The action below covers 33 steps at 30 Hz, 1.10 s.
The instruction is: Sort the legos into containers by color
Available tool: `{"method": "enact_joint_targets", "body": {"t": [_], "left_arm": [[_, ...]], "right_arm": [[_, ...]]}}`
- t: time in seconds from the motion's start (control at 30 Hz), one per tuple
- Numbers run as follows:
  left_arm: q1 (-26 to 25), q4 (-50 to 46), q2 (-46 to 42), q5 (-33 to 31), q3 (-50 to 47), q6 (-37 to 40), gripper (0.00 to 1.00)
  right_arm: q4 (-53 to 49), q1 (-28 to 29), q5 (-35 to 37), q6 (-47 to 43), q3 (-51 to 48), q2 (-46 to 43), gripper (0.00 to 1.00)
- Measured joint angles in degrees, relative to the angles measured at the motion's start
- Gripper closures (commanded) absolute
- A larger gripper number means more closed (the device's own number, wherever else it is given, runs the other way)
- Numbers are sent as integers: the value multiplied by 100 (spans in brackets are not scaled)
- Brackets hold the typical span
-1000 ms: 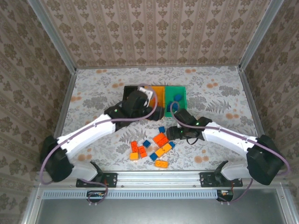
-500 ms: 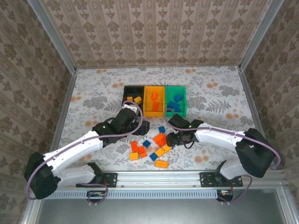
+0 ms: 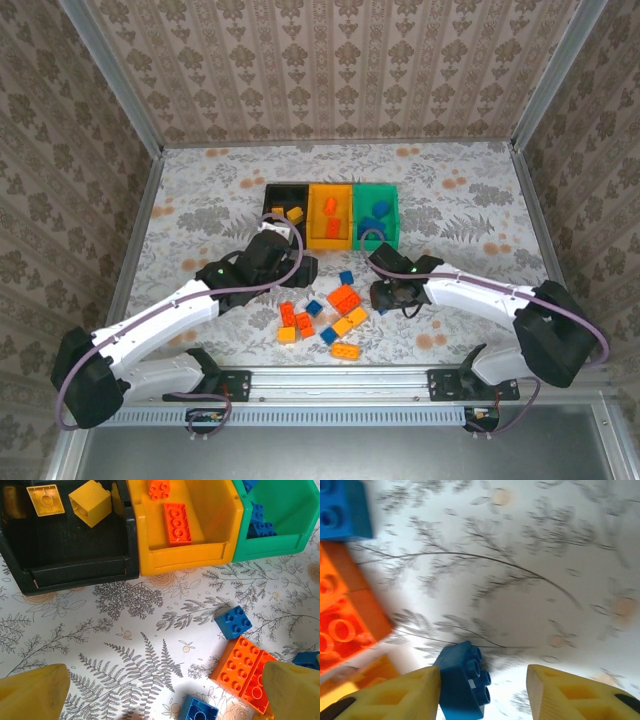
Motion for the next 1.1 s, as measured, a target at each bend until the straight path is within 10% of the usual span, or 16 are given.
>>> {"method": "enact_joint_targets", "body": {"t": [0.2, 0.77, 1.1], "left_arm": [[24, 4, -20, 0, -4, -2, 0], [81, 4, -31, 2, -192, -90, 0], [83, 7, -31, 22, -192, -103, 0]], "right_arm": [[-199, -35, -59, -87, -55, -404, 32], [273, 28, -466, -234, -103, 389, 74], [-31, -623, -275, -389, 1283, 59, 76]]}}
